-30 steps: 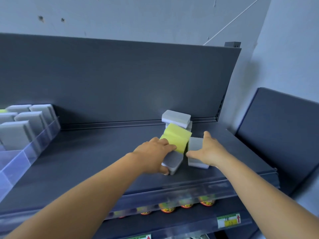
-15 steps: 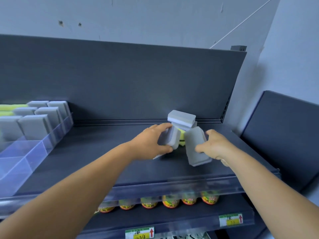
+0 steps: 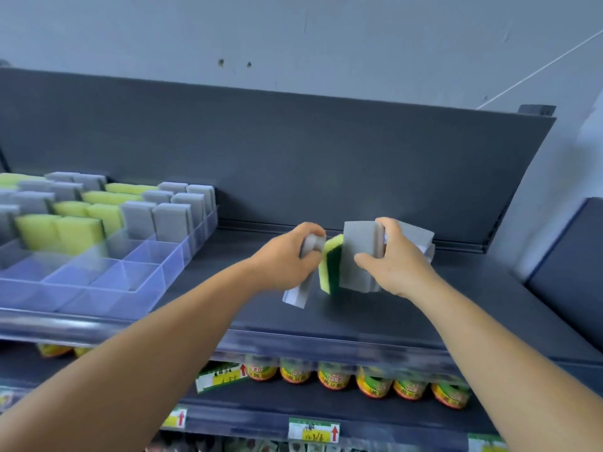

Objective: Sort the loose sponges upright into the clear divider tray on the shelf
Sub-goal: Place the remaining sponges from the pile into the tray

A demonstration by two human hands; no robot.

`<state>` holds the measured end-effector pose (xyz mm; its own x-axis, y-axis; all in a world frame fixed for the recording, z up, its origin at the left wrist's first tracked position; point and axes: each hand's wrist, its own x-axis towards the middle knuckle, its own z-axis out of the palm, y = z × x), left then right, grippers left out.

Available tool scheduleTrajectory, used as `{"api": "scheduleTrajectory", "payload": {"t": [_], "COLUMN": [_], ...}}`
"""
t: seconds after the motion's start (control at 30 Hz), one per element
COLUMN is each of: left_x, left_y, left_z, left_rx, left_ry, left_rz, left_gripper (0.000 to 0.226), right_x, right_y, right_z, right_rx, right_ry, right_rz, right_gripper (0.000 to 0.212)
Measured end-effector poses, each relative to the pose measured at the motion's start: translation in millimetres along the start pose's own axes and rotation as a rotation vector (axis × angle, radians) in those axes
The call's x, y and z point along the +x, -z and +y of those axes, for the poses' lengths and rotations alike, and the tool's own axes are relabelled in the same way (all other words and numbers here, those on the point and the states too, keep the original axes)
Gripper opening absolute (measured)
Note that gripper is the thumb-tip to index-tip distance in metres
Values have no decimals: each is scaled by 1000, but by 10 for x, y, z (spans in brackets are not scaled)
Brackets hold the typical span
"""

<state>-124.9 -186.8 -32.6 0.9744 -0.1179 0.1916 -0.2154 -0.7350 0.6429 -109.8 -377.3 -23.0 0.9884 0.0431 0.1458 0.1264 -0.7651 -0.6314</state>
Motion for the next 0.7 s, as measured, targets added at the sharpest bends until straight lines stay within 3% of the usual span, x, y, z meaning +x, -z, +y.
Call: {"api": "scheduleTrajectory", "payload": {"t": [0.2, 0.5, 0.7], "left_x": [-216, -671, -914], "left_y": [460, 1383, 2025], "left_z": [-331, -941, -1360], "left_rx": [-66, -16, -28], "left_ry": [98, -5, -36], "left_rz": [115, 200, 254], "left_gripper": [29, 16, 24], "right_x": [-31, -271, -444], "right_y": [-343, -950, -1294], "right_z": [-481, -1483, -2154], "right_rx": [94, 264, 322], "right_ry": [89, 242, 285], "right_rz": [-53, 41, 121], "right_gripper": [71, 32, 26]}}
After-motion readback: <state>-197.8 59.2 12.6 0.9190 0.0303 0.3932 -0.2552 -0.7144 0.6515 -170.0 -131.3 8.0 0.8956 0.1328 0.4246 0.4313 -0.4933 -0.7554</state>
